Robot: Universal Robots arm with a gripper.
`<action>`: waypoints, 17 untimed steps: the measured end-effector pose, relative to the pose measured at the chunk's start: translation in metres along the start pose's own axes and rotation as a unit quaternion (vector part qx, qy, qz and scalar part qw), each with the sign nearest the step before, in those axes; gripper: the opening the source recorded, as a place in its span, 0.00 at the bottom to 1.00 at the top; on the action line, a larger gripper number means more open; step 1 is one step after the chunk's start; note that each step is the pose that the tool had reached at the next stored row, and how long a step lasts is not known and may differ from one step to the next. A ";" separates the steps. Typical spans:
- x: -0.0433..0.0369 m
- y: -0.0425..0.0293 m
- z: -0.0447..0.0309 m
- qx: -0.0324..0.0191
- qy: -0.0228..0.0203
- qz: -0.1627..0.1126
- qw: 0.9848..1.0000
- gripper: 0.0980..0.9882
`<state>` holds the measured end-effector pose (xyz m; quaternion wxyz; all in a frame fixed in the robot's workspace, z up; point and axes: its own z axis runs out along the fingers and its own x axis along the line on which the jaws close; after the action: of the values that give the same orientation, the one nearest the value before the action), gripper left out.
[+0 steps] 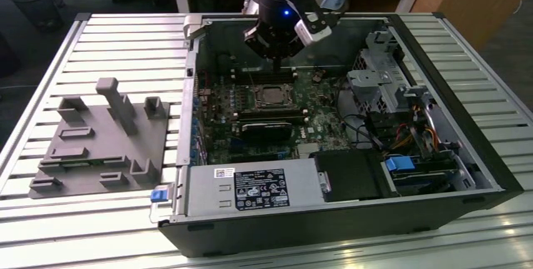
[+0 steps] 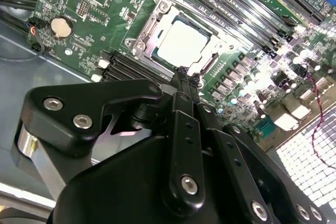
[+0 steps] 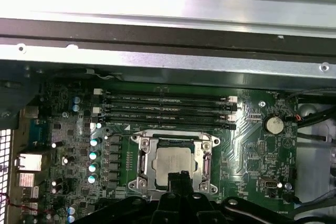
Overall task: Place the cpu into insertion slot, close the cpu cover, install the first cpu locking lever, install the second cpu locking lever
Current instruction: 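Install the first cpu locking lever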
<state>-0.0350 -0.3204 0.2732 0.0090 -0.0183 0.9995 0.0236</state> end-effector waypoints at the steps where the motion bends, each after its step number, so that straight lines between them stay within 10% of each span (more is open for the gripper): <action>1: 0.0003 0.0000 0.0000 0.000 0.000 -0.003 1.000 0.01; 17: 0.0012 0.0001 0.0000 0.000 0.001 -0.022 1.000 0.01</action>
<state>-0.0362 -0.3204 0.2731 0.0086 -0.0400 0.9989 0.0238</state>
